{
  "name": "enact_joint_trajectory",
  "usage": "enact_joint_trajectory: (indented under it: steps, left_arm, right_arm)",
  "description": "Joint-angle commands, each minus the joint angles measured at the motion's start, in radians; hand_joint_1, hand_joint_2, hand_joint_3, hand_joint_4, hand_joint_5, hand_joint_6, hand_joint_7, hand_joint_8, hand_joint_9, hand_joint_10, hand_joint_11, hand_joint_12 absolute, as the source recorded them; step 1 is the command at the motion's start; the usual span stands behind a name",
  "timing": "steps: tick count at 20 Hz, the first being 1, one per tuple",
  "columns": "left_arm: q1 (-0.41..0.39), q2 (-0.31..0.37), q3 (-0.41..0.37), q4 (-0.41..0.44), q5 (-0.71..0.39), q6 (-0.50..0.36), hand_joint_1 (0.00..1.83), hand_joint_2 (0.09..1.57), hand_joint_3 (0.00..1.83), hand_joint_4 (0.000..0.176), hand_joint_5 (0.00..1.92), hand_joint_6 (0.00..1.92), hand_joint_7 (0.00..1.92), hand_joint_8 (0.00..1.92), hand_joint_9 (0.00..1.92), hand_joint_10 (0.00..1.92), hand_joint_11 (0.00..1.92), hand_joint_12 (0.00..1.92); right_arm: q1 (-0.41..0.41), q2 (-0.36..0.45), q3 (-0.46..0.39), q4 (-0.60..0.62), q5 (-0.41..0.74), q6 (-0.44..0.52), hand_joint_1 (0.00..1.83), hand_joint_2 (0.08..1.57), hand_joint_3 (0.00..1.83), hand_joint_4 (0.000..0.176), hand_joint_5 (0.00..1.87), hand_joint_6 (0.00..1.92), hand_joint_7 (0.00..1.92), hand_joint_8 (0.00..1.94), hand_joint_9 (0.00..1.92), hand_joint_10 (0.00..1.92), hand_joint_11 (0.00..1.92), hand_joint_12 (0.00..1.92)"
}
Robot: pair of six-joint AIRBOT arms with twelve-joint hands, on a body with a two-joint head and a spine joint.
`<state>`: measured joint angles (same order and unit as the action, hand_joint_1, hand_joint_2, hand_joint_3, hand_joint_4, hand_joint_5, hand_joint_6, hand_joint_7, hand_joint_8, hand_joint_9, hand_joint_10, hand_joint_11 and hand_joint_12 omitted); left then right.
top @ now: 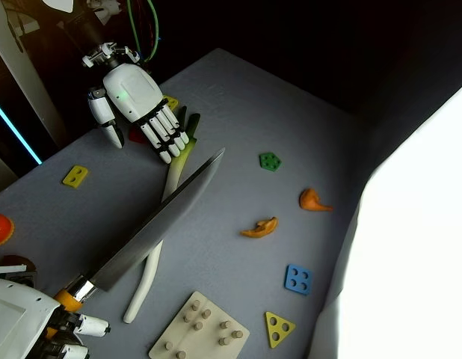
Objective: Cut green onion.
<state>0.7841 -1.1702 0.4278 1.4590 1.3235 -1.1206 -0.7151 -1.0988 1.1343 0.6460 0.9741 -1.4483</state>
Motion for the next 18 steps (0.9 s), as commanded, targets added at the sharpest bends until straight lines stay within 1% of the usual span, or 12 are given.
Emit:
enact_joint_trajectory:
  steps: [1, 3, 6, 7, 9, 11, 13, 15, 18]
  left_arm:
    - [-0.001, -0.006, -0.002, 0.034, 0.041, 0.0, 0.13, 1.42, 0.0, 0.0, 0.07, 0.01, 0.04, 0.01, 0.01, 0.0, 0.0, 0.0]
    - [-0.001, -0.006, -0.002, 0.034, 0.041, 0.0, 0.12, 1.42, 0.0, 0.0, 0.08, 0.01, 0.05, 0.01, 0.03, 0.01, 0.01, 0.0]
    - [-0.005, -0.006, -0.001, 0.034, 0.041, 0.0, 0.13, 1.43, 0.0, 0.0, 0.06, 0.0, 0.04, 0.0, 0.01, 0.0, 0.0, 0.0]
    - [-0.006, -0.006, -0.001, 0.034, 0.041, 0.0, 0.09, 1.44, 0.01, 0.0, 0.05, 0.0, 0.03, 0.0, 0.0, 0.0, 0.0, 0.0]
    - [-0.006, -0.006, -0.001, 0.034, 0.041, 0.0, 0.05, 1.44, 0.0, 0.0, 0.05, 0.0, 0.03, 0.0, 0.01, 0.0, 0.0, 0.0]
    - [-0.006, -0.006, 0.0, 0.034, 0.041, 0.0, 0.07, 1.44, 0.0, 0.0, 0.05, 0.0, 0.05, 0.0, 0.02, 0.01, 0.0, 0.0]
    - [-0.006, -0.006, 0.0, 0.035, 0.041, 0.0, 0.11, 1.43, 0.0, 0.0, 0.06, 0.0, 0.05, 0.0, 0.03, 0.01, 0.0, 0.0]
    - [-0.007, -0.006, 0.0, 0.036, 0.041, 0.0, 0.12, 1.43, 0.0, 0.0, 0.06, 0.0, 0.04, 0.0, 0.02, 0.0, 0.0, 0.0]
    - [-0.008, -0.006, 0.001, 0.042, 0.041, 0.0, 0.09, 1.43, 0.0, 0.0, 0.06, 0.0, 0.04, 0.0, 0.02, 0.0, 0.0, 0.0]
  right_arm:
    - [-0.006, 0.022, 0.013, -0.023, 0.078, -0.043, 1.59, 0.82, 0.76, 0.176, 1.36, 1.92, 1.56, 1.94, 1.64, 1.92, 1.69, 1.92]
    - [-0.011, 0.028, 0.013, -0.033, 0.077, -0.034, 1.59, 0.82, 0.77, 0.176, 1.34, 1.92, 1.56, 1.94, 1.64, 1.92, 1.68, 1.92]
    - [-0.012, 0.025, 0.012, -0.051, 0.078, -0.016, 1.58, 0.81, 0.77, 0.176, 1.3, 1.92, 1.56, 1.94, 1.64, 1.92, 1.67, 1.92]
    - [-0.004, 0.024, 0.012, -0.053, 0.078, -0.007, 1.58, 0.8, 0.77, 0.176, 1.29, 1.92, 1.55, 1.94, 1.63, 1.92, 1.67, 1.92]
    - [0.015, 0.024, 0.012, -0.057, 0.098, 0.009, 1.58, 0.8, 0.77, 0.176, 1.31, 1.92, 1.55, 1.94, 1.63, 1.92, 1.66, 1.92]
    - [0.039, 0.025, 0.013, -0.075, 0.123, 0.035, 1.58, 0.8, 0.75, 0.176, 1.35, 1.92, 1.55, 1.94, 1.63, 1.92, 1.68, 1.92]
    - [0.059, 0.027, 0.016, -0.097, 0.135, 0.064, 1.58, 0.79, 0.75, 0.176, 1.33, 1.92, 1.57, 1.94, 1.64, 1.92, 1.68, 1.92]
    - [0.082, 0.028, 0.035, -0.114, 0.133, 0.109, 1.58, 0.8, 0.74, 0.176, 1.37, 1.92, 1.57, 1.94, 1.64, 1.92, 1.69, 1.92]
    - [0.116, 0.028, 0.091, -0.174, 0.119, 0.187, 1.59, 0.8, 0.74, 0.176, 1.37, 1.92, 1.56, 1.94, 1.64, 1.92, 1.69, 1.92]
